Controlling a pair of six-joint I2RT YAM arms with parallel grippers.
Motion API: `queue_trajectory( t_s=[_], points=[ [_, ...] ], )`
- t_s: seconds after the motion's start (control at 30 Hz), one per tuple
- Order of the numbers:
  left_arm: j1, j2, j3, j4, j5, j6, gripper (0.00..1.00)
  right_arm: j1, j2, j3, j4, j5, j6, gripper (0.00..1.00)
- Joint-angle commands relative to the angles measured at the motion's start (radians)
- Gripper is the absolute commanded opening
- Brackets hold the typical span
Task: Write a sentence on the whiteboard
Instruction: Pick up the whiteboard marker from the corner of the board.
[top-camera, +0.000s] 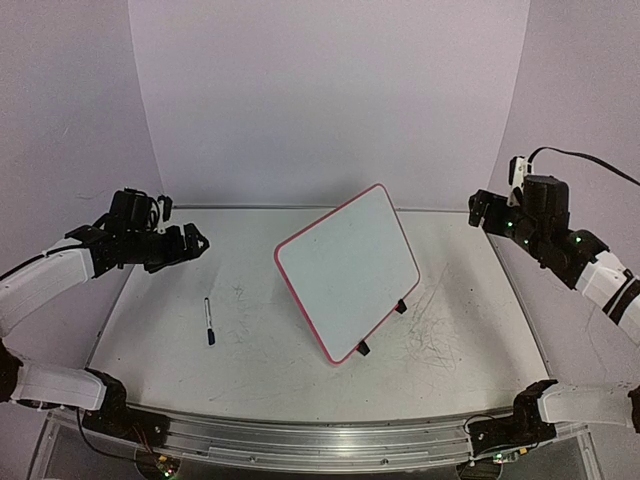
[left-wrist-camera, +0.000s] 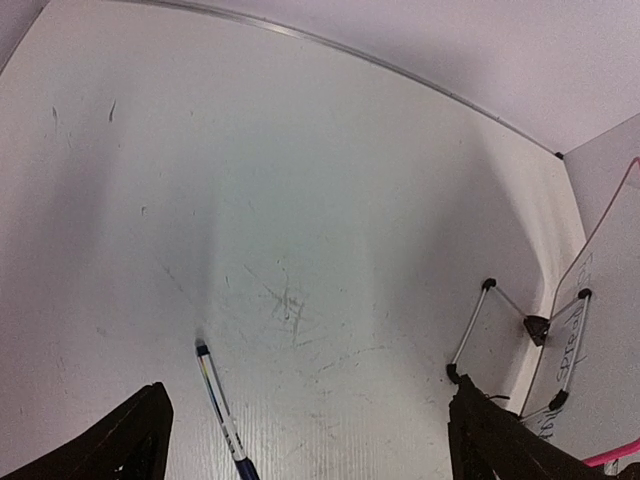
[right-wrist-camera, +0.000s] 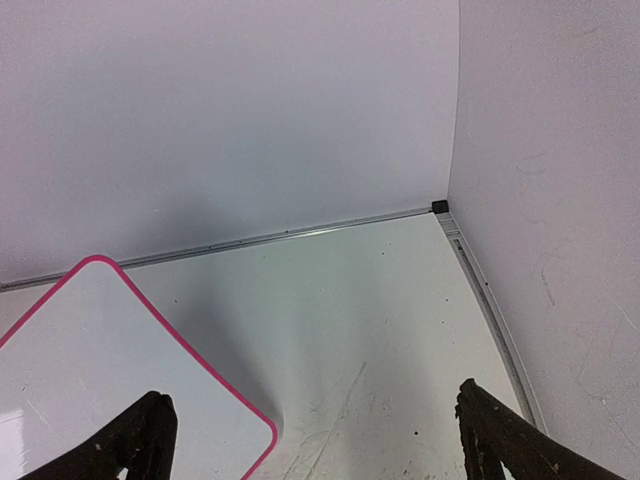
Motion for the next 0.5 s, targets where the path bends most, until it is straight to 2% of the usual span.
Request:
queue_trajectory(
  t_s=[0.0,0.47],
  points=[
    [-0.006,0.002,-0.039,-0.019,-0.045,-0.048,0.97,0.003,-0.009,-0.008,0.051,0.019,0.030,0.98],
    [-0.049,0.023,-0.071,-0.011,-0.020,-0.067,0.96,0.003,-0.045,-0.075,0.082,-0.128,0.006,0.98]
  ],
)
